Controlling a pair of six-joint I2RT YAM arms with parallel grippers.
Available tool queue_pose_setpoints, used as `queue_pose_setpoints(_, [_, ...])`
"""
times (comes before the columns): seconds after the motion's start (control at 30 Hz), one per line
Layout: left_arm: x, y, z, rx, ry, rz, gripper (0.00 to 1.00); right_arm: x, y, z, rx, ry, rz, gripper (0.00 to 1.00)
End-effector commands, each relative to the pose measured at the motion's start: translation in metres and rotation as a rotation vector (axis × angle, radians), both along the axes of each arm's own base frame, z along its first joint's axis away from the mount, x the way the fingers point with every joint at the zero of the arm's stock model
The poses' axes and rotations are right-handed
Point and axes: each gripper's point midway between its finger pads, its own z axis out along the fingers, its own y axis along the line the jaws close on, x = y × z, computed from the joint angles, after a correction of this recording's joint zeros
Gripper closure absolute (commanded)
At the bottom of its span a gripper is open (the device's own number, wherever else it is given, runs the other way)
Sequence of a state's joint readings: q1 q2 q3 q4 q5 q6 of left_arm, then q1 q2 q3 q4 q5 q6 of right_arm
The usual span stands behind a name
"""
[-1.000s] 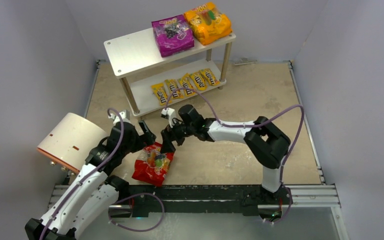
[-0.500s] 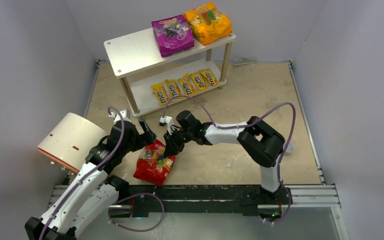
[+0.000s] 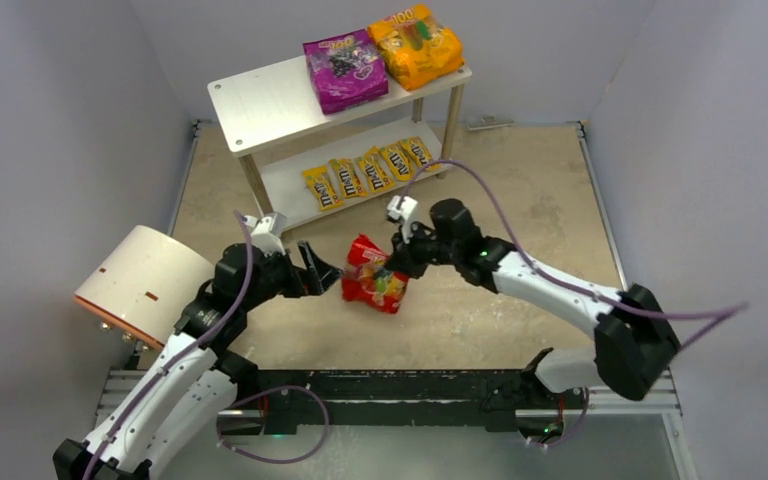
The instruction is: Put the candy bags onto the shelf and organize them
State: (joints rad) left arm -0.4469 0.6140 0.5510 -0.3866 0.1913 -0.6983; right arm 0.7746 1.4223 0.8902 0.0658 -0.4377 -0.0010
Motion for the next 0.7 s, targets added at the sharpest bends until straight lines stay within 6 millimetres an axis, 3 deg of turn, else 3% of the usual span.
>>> queue_pose_setpoints(0.0, [-0.002,-0.038,0.019,-0.129,-0.130,-0.219,0.01,-0.008,-0.021,0.056,0.117,-0.167,0.023,1.00])
queue_pose_setpoints(0.23, [-0.001,-0.072,0.050,-0.232,-0.353,-0.457,0.01,-0.022,-0.047,0.112,0.221,-0.223,-0.091,1.00])
queue_pose_setpoints(0.43, [-0.007,-0.087,0.053,-0.219,-0.459,-0.599,0.01,-0.016,-0.062,0.151,0.281,-0.235,-0.227,1.00])
queue_pose_setpoints(0.53, [-0.014,-0.090,0.062,-0.232,-0.537,-0.645,0.01,-0.027,-0.061,0.172,0.334,-0.261,-0.176,1.00])
queue_pose_setpoints(0.67, [-0.009,-0.090,0.067,-0.218,-0.556,-0.631,0.01,-0.041,-0.059,0.195,0.385,-0.281,-0.112,1.00])
